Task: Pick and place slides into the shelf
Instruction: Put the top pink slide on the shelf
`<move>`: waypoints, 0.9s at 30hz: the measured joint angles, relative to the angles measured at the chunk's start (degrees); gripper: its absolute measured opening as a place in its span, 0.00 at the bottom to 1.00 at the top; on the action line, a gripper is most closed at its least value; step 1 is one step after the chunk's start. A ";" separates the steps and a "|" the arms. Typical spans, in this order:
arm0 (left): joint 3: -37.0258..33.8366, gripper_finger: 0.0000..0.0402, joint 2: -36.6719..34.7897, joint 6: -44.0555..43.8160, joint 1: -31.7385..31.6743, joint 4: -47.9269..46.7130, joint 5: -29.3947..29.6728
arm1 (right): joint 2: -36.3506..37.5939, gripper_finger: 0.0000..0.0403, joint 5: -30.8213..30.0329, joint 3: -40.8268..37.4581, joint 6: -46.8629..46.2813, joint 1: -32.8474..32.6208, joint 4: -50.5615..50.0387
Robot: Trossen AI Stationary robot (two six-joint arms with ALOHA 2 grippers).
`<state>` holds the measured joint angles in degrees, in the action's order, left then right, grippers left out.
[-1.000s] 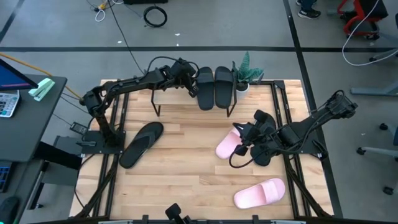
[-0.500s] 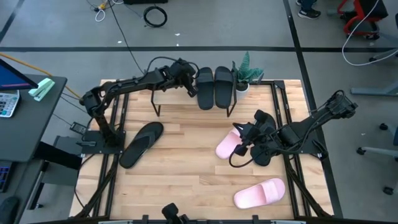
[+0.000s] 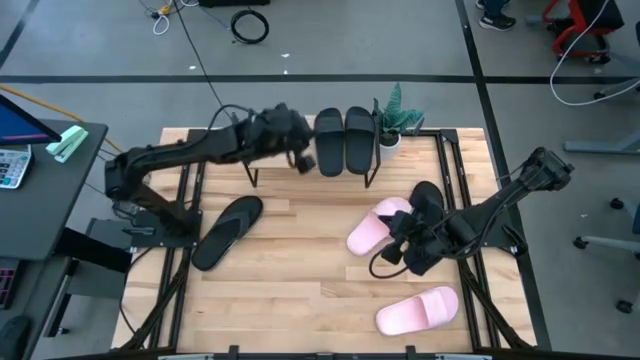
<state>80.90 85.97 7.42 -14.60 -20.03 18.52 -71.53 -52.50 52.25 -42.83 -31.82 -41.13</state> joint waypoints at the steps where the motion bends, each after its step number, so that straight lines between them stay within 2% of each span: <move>1: 0.00 0.06 -0.63 0.27 1.83 0.02 -1.27 | 0.00 0.01 -0.01 -0.44 -1.89 -0.16 -0.06; 5: -0.01 0.04 -1.60 5.50 9.02 -2.38 -8.63 | 0.00 0.01 0.01 -1.73 -7.74 -1.41 0.03; 12: -0.02 0.02 2.16 6.52 16.69 -4.31 -9.10 | 0.00 0.01 -0.93 -2.06 -11.88 -2.05 -0.81; 18: -0.09 0.14 9.95 7.23 19.81 -3.70 -8.97 | 0.00 0.01 -0.45 -2.06 -17.37 -1.26 -7.88; 21: -0.13 0.21 15.16 7.84 20.83 1.81 -9.02 | 0.00 0.01 -0.04 -2.06 -23.87 -0.30 -16.35; 23: -0.13 0.26 18.71 9.97 21.34 9.03 -8.95 | 0.00 0.01 0.43 -2.06 -31.41 1.01 -23.53; 27: -0.12 0.35 25.25 12.79 21.36 24.53 -9.19 | 0.00 0.01 6.24 -2.06 -43.35 3.73 -32.63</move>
<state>80.79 111.22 20.21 6.76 4.49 9.32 -71.53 -46.26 50.19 -86.19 -28.09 -73.75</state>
